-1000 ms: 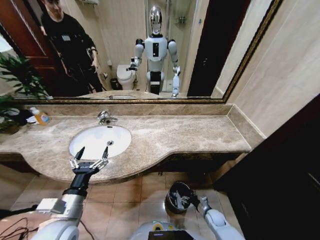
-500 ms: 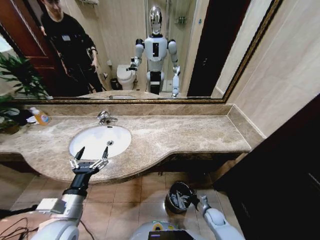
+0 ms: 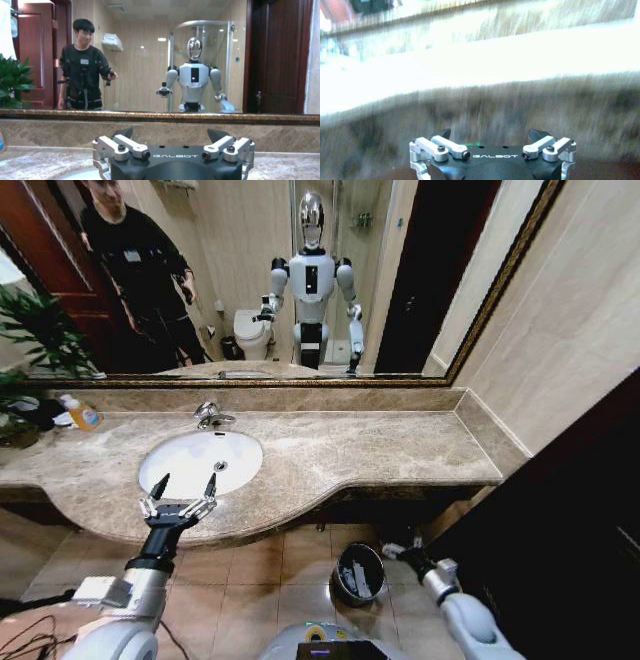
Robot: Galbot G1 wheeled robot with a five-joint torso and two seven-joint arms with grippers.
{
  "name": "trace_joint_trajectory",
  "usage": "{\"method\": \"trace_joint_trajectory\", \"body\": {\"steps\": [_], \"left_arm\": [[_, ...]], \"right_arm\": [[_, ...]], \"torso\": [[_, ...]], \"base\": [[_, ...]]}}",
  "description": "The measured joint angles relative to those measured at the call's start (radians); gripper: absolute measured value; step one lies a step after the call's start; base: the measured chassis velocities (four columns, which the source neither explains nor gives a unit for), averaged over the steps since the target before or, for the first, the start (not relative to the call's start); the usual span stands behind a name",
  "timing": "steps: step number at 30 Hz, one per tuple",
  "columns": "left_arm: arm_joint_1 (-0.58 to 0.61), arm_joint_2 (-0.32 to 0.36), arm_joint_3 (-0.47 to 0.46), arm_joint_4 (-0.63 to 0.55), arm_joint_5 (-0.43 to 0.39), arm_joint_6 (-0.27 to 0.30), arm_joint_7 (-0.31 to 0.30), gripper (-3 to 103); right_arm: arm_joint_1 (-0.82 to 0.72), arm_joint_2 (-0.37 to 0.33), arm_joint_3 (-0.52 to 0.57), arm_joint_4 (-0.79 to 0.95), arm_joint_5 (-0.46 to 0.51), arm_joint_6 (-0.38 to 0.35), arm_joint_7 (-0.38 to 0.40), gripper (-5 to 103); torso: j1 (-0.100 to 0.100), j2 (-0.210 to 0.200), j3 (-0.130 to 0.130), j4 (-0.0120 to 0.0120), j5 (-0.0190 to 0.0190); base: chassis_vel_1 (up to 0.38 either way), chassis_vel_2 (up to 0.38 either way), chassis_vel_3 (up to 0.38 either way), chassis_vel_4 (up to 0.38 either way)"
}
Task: Pick up the trash from the sink and place it in the trash bin.
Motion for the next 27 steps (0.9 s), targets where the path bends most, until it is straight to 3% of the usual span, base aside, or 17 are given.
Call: {"method": "trace_joint_trajectory", "body": {"steps": [3,4,6,10,27], "left_arm": [[0.000,0.000,0.000,0.000,0.000,0.000,0.000,100],[0.000,0.000,0.000,0.000,0.000,0.000,0.000,100],[0.000,0.000,0.000,0.000,0.000,0.000,0.000,100],[0.000,0.000,0.000,0.000,0.000,0.000,0.000,100],[0.000,0.000,0.000,0.000,0.000,0.000,0.000,100]], "right_arm": [[0.019,0.022,0.037,0.139,0.033,-0.022,0.122,100],[0.019,0.022,0.037,0.139,0.033,-0.022,0.122,100],[0.081,0.059,0.042,0.191,0.004,-0.032,0.250,100],[0.124,0.086,0.044,0.198,-0.043,-0.033,0.289,100],[0.091,0.087,0.068,0.231,0.028,-0.035,0.130,100]], "torso": [[0.000,0.000,0.000,0.0000,-0.0003],[0.000,0.000,0.000,0.0000,-0.0003],[0.000,0.000,0.000,0.0001,-0.0001],[0.000,0.000,0.000,0.0002,0.0002],[0.000,0.000,0.000,0.0000,0.0000]], "base": [[0.000,0.000,0.000,0.000],[0.000,0.000,0.000,0.000],[0.000,0.000,0.000,0.000],[0.000,0.000,0.000,0.000],[0.000,0.000,0.000,0.000]]}}
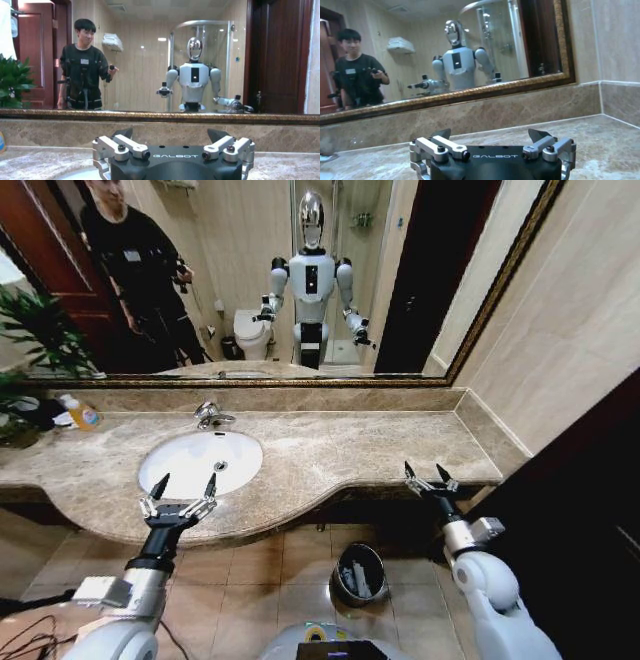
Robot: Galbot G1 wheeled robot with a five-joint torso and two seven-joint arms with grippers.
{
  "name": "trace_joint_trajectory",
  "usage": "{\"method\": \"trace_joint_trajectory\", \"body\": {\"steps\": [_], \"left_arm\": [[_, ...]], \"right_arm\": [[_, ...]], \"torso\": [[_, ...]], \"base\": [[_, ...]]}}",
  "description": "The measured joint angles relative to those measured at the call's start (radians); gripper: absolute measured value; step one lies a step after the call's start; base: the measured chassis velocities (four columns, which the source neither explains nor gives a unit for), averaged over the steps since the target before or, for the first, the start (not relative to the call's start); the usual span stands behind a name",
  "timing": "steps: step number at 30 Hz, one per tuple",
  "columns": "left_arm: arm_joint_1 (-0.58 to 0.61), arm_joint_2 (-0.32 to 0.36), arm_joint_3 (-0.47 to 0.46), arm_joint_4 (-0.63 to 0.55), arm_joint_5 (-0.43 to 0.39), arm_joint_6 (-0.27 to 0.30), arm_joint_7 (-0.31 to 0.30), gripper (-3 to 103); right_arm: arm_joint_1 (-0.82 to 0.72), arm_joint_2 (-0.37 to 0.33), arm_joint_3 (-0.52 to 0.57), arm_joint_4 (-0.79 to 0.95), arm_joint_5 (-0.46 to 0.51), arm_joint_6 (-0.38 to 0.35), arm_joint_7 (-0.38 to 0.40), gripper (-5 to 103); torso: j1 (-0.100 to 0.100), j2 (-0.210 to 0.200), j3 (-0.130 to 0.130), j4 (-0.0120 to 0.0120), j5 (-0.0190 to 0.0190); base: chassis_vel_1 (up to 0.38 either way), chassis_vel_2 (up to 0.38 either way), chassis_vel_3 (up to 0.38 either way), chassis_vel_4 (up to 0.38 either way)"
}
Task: Pick up the trash from the sink and place it in the trash bin.
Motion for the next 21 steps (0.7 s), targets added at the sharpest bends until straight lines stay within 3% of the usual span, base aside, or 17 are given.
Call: {"method": "trace_joint_trajectory", "body": {"steps": [21], "left_arm": [[0.000,0.000,0.000,0.000,0.000,0.000,0.000,100]], "right_arm": [[0.003,-0.002,-0.002,-0.008,-0.010,0.003,-0.011,100]], "torso": [[0.000,0.000,0.000,0.0000,0.0000]], "base": [[0.000,0.000,0.000,0.000]]}}
